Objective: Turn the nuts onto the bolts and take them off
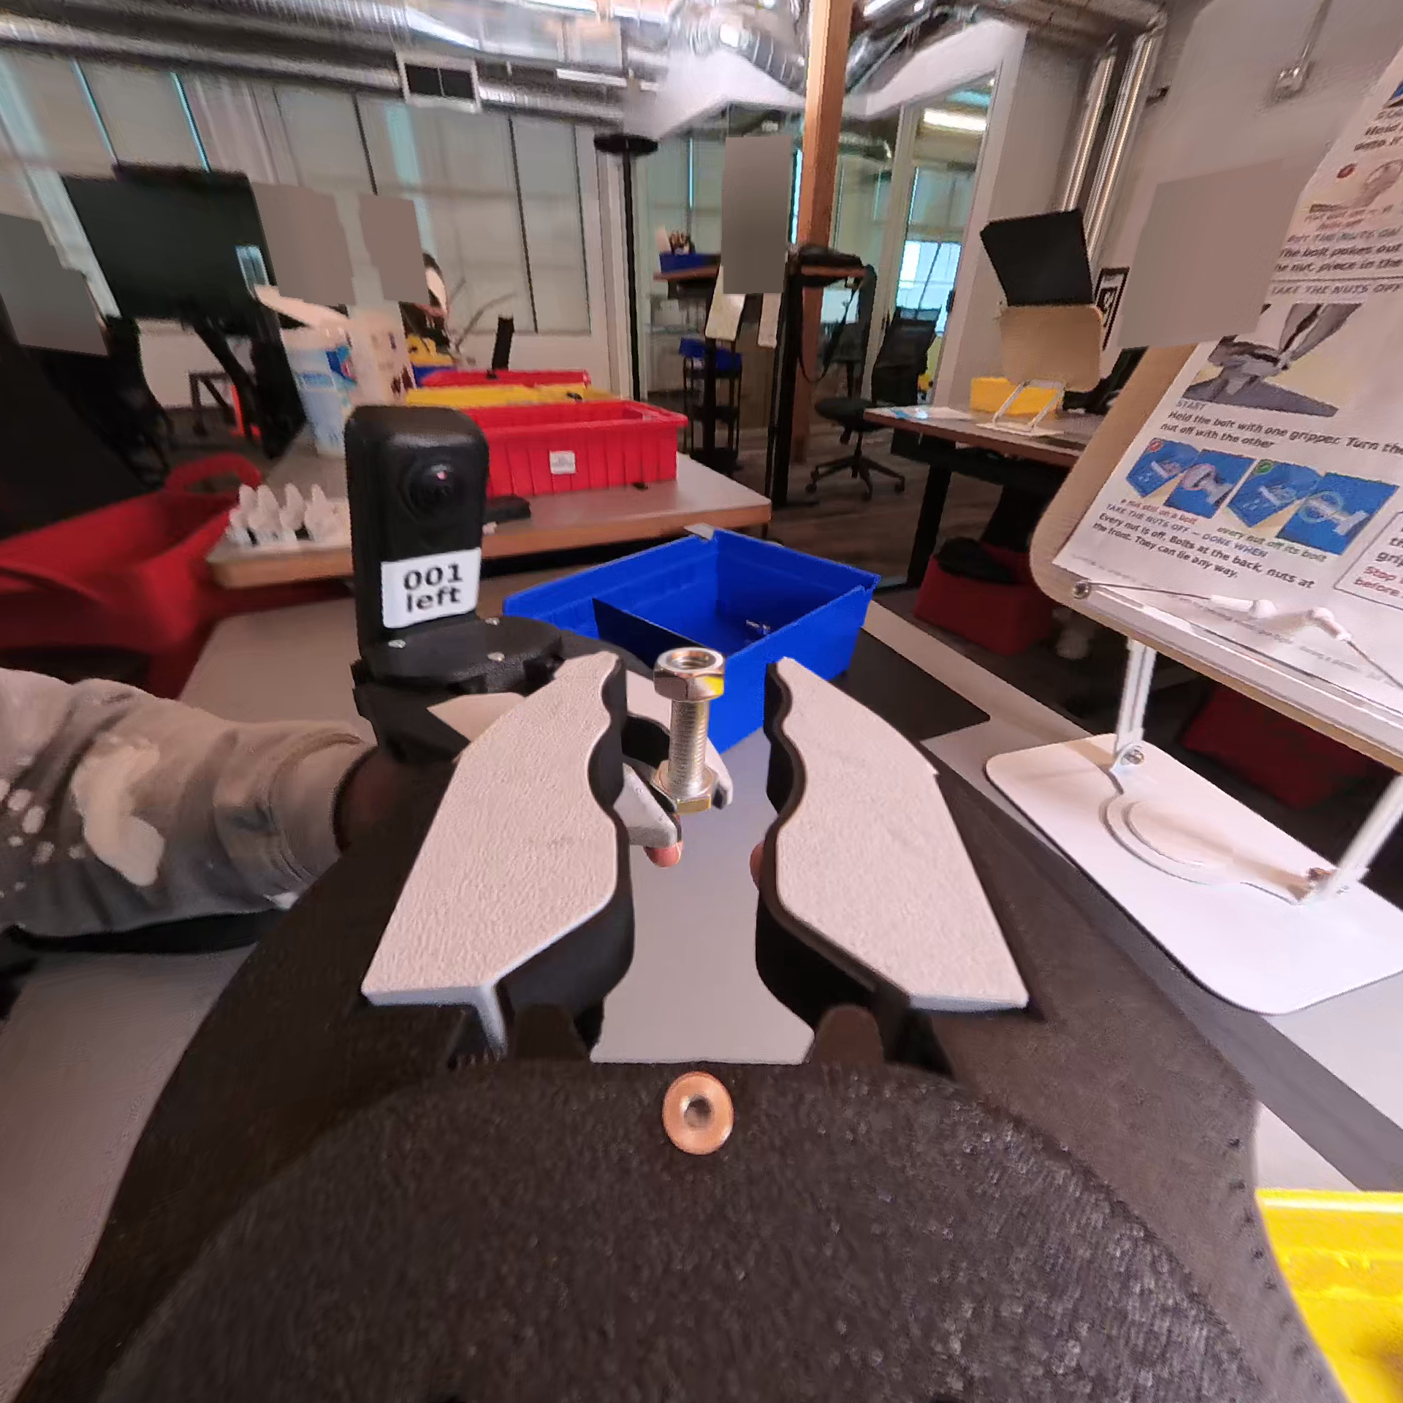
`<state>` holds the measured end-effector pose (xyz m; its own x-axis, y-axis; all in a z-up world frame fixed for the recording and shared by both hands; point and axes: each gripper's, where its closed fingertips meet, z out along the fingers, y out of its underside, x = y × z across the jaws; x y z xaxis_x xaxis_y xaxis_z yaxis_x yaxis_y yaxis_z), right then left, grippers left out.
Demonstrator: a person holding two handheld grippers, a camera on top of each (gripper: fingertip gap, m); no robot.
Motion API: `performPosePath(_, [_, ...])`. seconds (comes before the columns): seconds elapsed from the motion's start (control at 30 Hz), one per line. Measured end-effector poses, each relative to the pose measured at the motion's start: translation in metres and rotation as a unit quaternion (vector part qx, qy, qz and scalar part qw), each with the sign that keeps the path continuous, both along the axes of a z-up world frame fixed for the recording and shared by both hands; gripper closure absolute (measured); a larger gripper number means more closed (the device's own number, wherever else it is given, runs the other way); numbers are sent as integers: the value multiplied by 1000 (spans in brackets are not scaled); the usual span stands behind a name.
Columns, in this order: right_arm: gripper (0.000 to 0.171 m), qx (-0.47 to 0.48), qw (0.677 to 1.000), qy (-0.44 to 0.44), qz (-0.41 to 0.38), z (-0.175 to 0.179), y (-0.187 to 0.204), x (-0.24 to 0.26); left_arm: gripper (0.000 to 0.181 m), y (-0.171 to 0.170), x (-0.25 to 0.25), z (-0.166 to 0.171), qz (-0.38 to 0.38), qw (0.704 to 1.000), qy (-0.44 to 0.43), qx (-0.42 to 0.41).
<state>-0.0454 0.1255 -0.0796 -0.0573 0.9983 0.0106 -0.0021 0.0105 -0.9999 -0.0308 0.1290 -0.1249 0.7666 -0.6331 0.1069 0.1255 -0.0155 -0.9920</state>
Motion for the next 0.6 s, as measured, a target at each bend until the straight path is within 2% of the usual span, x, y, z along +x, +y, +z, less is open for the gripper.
performPosePath(0.07, [154,14,1000,-2,-3,-1,0,0,163,0,3,-2,-8,1000,3,-8])
performPosePath(0.23, [154,-4,998,61,-2,30,13,27,164,4,2,-10,-15,1000,0,-26])
performPosePath(0.33, [154,-7,995,52,-80,33,52,49,163,6,-3,-11,-7,1000,1,-26])
performPosePath(0.4, [154,-9,987,-11,-159,7,95,62,163,7,-5,-10,-1,1000,0,-25])
performPosePath(0.47, [154,4,963,-104,-250,-41,146,79,163,8,-6,-10,3,1000,1,-25])
performPosePath(0.53, [153,-1,932,-206,-298,-96,186,93,163,8,-7,-11,7,1000,5,-24])
performPosePath(0.6, [153,-15,904,-291,-312,-140,209,102,163,9,-7,-12,10,1000,14,-24])
